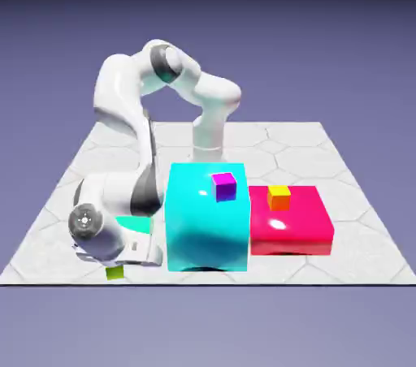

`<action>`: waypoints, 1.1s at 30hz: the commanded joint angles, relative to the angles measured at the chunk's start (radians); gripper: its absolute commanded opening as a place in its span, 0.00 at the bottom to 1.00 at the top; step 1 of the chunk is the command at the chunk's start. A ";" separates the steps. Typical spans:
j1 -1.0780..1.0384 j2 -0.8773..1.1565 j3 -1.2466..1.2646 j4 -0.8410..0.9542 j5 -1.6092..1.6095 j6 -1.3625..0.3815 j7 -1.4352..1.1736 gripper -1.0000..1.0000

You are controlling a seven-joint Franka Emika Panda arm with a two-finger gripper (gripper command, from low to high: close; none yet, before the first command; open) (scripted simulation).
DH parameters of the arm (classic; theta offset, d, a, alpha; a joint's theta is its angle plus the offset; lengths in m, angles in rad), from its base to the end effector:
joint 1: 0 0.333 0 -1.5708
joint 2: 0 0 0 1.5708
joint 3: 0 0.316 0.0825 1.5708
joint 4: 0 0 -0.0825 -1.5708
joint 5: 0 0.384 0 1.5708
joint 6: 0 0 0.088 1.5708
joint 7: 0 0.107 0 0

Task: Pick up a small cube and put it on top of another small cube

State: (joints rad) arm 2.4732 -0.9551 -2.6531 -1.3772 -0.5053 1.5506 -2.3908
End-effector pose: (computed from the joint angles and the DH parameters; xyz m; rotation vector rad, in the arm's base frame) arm 0.6121 -0.2161 0.1468 -0.9831 -2.3070 0.3007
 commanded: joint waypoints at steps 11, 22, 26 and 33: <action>0.182 -0.033 -0.238 0.015 -0.060 -0.026 -0.243 0.50; 0.139 0.007 -0.133 0.102 -0.027 -0.128 -0.259 0.00; 0.029 0.067 0.012 0.068 -0.001 -0.128 -0.241 0.00; -0.164 0.173 0.266 0.010 0.043 -0.127 -0.209 0.00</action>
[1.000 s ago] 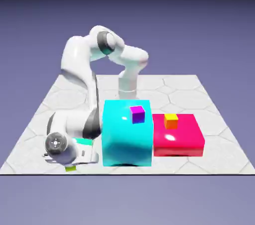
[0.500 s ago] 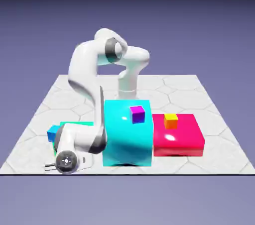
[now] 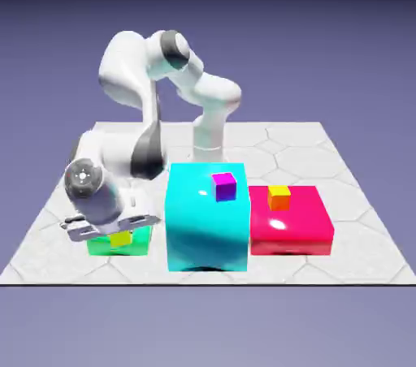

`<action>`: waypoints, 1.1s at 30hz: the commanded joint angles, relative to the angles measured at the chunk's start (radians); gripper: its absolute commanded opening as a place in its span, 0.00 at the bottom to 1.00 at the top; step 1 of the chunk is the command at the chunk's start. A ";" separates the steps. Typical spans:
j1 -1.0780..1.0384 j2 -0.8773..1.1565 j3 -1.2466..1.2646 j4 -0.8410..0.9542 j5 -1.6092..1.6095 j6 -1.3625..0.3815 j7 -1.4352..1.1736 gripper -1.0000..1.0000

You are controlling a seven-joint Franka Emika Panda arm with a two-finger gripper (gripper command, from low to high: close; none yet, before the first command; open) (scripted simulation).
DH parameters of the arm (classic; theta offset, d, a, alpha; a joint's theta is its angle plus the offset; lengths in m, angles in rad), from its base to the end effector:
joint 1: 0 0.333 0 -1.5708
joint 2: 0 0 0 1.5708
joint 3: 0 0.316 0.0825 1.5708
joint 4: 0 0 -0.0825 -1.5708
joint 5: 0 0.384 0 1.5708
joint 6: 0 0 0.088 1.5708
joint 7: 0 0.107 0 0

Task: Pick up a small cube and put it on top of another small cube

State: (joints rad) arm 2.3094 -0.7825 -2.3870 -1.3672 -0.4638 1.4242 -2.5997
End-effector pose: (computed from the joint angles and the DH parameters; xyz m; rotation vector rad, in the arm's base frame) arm 0.6271 -0.2036 0.3064 -0.7512 -2.5130 0.0700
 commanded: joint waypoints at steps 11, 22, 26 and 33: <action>-0.303 0.166 0.399 -0.092 0.072 0.001 0.050 0.00; -0.606 0.331 0.797 -0.183 0.142 0.003 0.101 0.00; -0.716 0.391 0.942 -0.217 0.167 0.003 0.119 0.00; -0.909 0.497 1.196 -0.275 0.212 0.004 0.151 0.00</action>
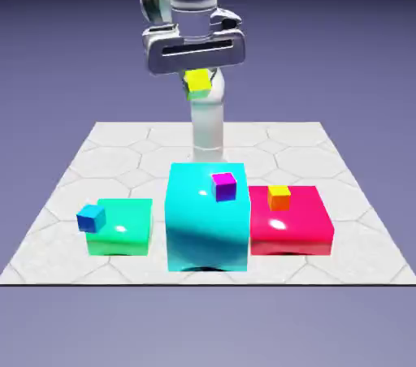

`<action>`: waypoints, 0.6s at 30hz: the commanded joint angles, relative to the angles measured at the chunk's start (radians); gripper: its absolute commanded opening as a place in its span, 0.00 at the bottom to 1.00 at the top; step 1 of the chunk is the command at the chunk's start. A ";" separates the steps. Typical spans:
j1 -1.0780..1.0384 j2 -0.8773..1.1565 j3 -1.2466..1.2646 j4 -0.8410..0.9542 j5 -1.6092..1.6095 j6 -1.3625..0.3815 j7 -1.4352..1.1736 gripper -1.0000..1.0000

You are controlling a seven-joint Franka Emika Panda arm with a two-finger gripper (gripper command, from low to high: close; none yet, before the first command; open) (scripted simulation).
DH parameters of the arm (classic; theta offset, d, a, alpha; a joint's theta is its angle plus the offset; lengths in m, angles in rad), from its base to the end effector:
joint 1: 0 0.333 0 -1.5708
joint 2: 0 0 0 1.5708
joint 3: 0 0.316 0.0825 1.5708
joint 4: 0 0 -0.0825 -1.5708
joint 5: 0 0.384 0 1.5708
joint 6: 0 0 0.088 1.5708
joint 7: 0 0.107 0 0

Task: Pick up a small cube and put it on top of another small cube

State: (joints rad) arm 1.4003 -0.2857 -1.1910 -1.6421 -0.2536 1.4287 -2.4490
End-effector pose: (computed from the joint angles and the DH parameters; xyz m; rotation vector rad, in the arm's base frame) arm 0.5163 0.0054 0.6224 -0.7191 -2.9544 0.0552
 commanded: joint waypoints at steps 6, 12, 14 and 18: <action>-0.165 0.090 0.217 -0.050 0.040 0.001 0.028 0.00; -0.331 0.181 0.435 -0.100 0.078 0.002 0.055 0.00; -0.386 0.211 0.507 -0.117 0.091 0.002 0.064 0.00; -0.496 0.271 0.652 -0.150 0.117 0.002 0.082 0.00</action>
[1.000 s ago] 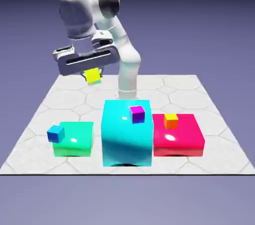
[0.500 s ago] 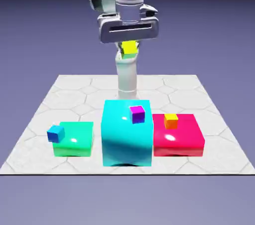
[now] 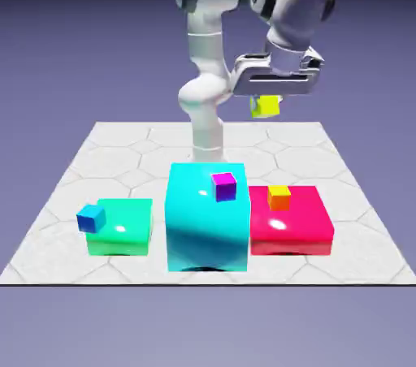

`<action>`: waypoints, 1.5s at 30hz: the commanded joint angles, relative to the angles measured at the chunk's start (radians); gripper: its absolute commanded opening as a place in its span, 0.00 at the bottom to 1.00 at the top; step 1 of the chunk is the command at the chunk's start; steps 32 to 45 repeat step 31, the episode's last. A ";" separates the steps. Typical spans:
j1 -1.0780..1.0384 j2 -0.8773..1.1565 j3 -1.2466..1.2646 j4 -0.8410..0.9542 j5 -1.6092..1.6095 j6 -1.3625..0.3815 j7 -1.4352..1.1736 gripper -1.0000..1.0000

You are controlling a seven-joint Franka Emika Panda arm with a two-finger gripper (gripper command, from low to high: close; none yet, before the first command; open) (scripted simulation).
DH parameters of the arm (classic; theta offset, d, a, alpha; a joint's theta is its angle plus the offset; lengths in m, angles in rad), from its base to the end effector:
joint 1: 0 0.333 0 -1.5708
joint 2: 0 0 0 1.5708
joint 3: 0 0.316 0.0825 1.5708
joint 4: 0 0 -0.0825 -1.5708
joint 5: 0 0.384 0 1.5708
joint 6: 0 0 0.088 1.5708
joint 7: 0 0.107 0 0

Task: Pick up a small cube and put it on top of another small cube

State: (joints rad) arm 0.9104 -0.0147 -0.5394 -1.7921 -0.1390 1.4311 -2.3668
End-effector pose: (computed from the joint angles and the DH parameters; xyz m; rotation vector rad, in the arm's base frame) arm 0.4889 0.1711 0.5215 -0.5704 -2.8320 0.4378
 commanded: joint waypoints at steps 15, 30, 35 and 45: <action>-0.419 0.226 0.544 -0.125 0.097 0.002 0.069 0.00; -0.586 0.310 0.761 -0.312 0.135 0.134 0.094 1.00; -0.586 0.312 0.761 -0.276 0.135 0.100 0.095 1.00; -0.586 0.312 0.761 -0.276 0.135 0.100 0.095 1.00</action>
